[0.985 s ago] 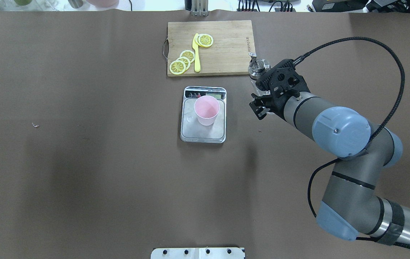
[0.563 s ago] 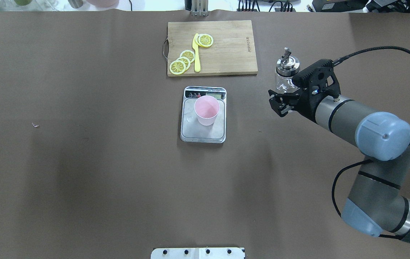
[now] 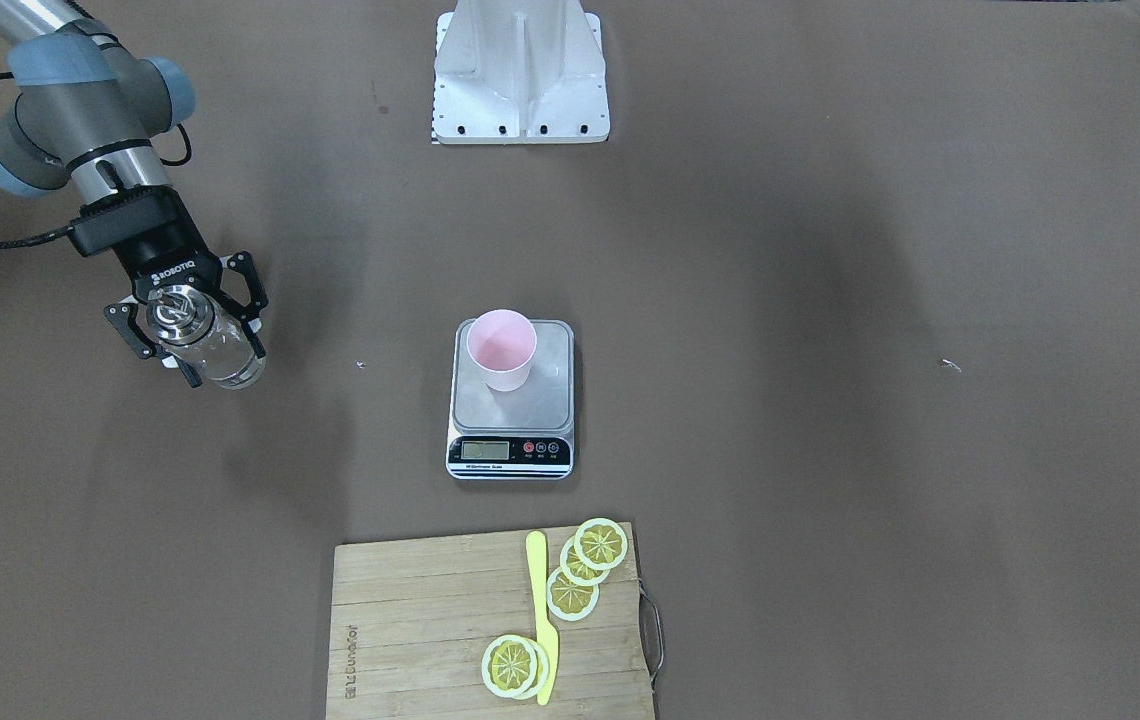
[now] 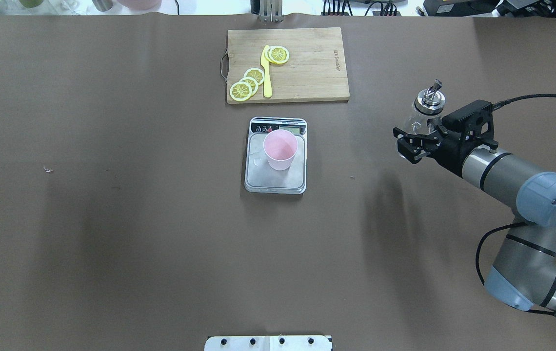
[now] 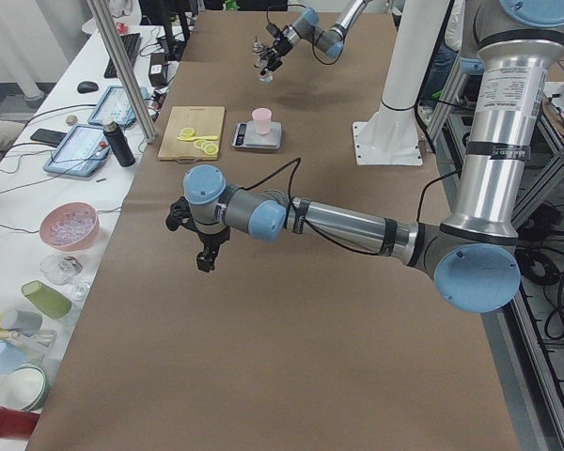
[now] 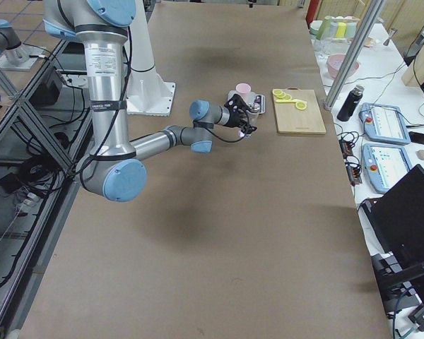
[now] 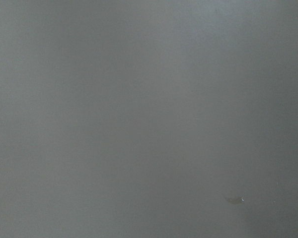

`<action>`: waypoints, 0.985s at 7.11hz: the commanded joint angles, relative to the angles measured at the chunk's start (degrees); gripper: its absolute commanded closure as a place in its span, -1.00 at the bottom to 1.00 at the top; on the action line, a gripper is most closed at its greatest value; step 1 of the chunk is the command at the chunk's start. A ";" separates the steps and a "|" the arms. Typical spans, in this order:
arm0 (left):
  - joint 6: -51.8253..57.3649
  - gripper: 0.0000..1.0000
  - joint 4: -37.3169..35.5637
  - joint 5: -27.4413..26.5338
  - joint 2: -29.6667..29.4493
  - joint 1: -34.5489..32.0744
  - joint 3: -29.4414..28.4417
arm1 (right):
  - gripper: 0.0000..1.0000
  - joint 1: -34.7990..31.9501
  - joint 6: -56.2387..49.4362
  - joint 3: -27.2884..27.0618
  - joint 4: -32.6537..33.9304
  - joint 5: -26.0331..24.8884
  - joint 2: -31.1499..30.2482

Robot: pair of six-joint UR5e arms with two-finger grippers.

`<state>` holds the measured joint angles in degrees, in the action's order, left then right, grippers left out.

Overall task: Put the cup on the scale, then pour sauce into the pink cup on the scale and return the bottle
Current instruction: 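Tilt the bottle upright and carry it back to its spot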

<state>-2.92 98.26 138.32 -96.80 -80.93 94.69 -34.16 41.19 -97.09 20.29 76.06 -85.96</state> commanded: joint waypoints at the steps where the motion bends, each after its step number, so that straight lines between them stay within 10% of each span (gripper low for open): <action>1: -0.07 -0.99 0.00 -0.07 -0.05 -0.02 0.06 | 0.83 -0.03 0.37 2.34 -2.10 -0.90 -0.70; 7: -0.24 -0.99 0.00 0.02 0.04 -0.02 0.15 | 0.83 0.66 1.17 6.46 -5.24 -3.72 -2.37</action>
<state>-3.03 98.26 138.31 -96.80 -80.95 94.77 -33.90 42.35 -91.99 16.73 72.26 -88.39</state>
